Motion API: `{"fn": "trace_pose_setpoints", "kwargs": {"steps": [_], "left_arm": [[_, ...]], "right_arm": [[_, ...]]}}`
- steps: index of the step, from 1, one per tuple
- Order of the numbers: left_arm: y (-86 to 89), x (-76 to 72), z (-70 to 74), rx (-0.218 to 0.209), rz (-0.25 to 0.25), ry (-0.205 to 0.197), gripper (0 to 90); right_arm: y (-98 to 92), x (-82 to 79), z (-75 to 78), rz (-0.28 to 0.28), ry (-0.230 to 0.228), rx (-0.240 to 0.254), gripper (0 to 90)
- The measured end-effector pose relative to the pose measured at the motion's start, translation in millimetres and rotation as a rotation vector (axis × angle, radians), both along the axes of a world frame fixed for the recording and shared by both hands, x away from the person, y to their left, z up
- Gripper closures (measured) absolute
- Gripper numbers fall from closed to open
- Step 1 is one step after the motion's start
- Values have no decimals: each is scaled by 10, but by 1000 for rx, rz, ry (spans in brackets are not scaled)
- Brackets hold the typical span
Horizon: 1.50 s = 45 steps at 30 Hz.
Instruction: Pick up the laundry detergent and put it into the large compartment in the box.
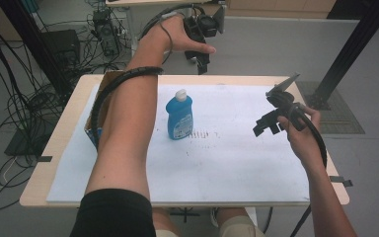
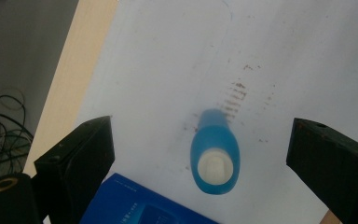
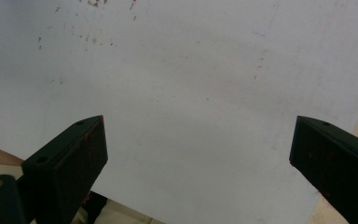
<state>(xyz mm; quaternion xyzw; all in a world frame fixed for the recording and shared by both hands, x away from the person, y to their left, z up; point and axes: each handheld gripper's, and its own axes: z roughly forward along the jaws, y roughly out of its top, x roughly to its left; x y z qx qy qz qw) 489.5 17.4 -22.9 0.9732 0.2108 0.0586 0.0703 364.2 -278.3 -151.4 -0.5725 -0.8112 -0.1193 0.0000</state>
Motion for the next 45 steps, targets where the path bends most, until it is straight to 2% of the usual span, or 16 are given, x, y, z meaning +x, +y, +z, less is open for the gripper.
{"fn": "trace_pose_setpoints", "kwargs": {"steps": [9, 21, 25, 45], "left_arm": [[-4, 4, 4, 2, -1, -2, 79], [94, -25, 26, -6, 13, -2, 78], [118, -27, 50, 5, 16, 1, 77], [408, -83, 102, 1, 49, 6, 72]], "right_arm": [[-15, -1, 8, -1, -2, 1, 42], [-6, -2, 12, 0, -1, 0, 42], [3, -14, 15, 2, -6, 1, 42], [33, -18, 3, 4, -3, 5, 42]]}}
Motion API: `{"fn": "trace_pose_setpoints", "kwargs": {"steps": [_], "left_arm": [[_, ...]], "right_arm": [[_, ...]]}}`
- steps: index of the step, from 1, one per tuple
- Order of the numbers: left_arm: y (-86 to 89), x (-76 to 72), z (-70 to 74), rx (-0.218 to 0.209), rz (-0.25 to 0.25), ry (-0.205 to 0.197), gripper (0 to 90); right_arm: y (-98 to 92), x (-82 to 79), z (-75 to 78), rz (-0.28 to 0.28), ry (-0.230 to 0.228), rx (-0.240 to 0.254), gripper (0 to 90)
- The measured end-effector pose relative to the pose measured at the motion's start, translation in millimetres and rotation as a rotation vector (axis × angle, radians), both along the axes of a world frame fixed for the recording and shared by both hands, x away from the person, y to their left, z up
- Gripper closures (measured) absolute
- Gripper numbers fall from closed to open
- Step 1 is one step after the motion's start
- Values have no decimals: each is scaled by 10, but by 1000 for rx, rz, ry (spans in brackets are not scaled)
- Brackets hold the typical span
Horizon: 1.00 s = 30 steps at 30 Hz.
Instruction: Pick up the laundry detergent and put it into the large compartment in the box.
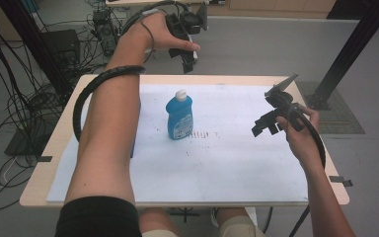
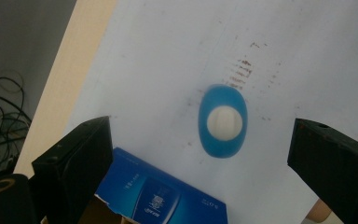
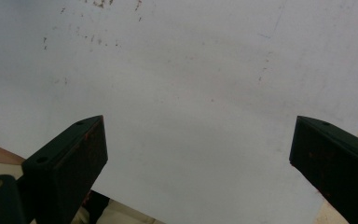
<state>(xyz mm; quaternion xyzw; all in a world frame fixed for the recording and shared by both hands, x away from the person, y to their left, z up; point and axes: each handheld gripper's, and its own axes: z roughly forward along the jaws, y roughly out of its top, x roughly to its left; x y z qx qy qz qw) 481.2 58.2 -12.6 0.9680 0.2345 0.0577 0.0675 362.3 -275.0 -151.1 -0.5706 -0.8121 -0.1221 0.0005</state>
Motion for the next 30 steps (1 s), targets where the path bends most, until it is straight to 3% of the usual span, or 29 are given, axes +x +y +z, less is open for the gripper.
{"fn": "trace_pose_setpoints", "kwargs": {"steps": [15, 30], "left_arm": [[-26, 52, -123, 6, -13, 36, 70], [-76, 112, -426, 7, -32, 98, 69]], "right_arm": [[-17, -5, -6, -3, 2, 1, 42], [-19, -41, 7, -9, 1, 0, 41]]}}
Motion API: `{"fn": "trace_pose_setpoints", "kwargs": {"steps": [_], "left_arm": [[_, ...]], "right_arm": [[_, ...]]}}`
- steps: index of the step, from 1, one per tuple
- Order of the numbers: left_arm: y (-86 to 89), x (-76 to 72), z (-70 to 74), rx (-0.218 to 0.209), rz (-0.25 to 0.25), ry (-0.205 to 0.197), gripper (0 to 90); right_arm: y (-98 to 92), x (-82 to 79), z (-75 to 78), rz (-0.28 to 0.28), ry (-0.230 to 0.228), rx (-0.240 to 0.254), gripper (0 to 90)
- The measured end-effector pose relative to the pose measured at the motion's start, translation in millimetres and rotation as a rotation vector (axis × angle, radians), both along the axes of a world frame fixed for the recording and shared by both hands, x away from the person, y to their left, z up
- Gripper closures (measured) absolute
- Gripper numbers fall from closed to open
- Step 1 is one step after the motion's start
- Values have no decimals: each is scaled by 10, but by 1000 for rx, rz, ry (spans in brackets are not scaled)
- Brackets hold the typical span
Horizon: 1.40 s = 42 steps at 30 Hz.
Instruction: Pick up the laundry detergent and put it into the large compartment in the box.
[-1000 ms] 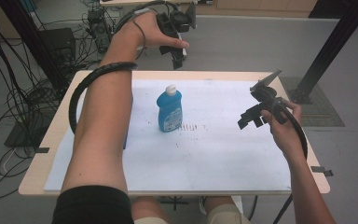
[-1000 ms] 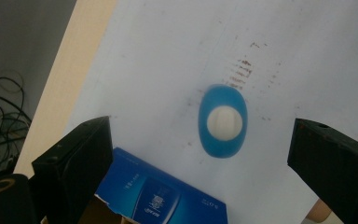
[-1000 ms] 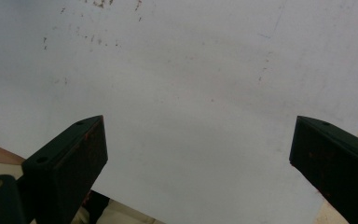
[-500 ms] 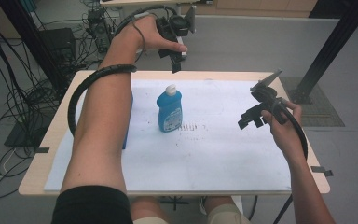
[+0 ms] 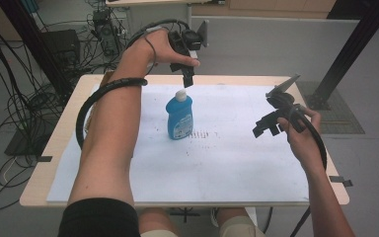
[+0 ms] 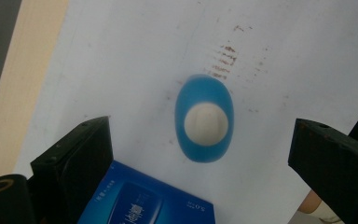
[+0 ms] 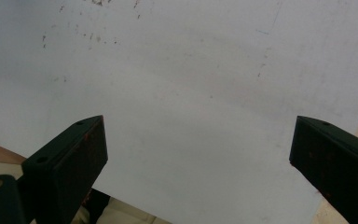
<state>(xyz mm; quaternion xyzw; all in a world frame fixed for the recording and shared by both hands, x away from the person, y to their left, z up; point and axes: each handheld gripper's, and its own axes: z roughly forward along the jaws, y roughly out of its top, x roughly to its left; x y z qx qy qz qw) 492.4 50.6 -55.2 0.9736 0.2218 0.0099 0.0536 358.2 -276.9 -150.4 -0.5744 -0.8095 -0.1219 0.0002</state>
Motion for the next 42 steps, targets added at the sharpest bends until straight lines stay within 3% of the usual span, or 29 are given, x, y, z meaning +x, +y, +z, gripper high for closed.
{"fn": "trace_pose_setpoints", "kwargs": {"steps": [23, 42], "left_arm": [[-49, 68, -499, 22, -10, 54, 69], [-56, 100, -810, 25, -13, 87, 67]], "right_arm": [[12, 9, -40, 2, 3, -1, 42], [7, 27, -69, 7, 7, -5, 42]]}}
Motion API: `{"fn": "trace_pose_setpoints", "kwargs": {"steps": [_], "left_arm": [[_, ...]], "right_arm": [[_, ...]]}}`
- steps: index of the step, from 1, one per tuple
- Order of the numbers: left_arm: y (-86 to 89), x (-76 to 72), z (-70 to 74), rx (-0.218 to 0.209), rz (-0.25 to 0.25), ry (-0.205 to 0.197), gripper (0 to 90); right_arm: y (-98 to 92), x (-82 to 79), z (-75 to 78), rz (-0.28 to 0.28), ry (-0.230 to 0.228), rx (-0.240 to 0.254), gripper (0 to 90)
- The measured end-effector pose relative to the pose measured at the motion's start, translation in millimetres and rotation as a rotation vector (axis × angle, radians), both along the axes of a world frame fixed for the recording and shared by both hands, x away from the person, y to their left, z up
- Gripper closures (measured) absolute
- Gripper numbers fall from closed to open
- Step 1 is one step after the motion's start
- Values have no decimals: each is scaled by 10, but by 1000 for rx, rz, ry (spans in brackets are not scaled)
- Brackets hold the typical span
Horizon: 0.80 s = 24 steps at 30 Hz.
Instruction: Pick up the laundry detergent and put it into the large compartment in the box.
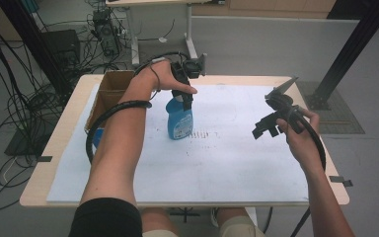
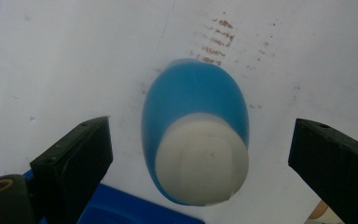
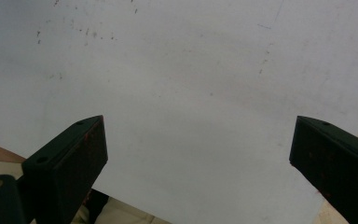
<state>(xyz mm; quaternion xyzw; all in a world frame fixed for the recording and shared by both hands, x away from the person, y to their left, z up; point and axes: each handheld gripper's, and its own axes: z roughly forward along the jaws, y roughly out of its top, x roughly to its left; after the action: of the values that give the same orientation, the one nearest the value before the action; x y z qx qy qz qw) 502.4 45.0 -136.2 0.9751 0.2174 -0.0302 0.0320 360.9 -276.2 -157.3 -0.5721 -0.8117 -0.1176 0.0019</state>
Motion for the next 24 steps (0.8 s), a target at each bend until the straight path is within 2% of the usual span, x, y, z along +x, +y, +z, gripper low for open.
{"fn": "trace_pose_setpoints", "kwargs": {"steps": [16, 24], "left_arm": [[-9, -26, -205, 6, 6, 0, 63], [-22, -34, -251, 9, 15, 0, 61]], "right_arm": [[7, 34, -46, -4, 15, 5, 42], [3, 37, -65, -3, 18, 10, 42]]}}
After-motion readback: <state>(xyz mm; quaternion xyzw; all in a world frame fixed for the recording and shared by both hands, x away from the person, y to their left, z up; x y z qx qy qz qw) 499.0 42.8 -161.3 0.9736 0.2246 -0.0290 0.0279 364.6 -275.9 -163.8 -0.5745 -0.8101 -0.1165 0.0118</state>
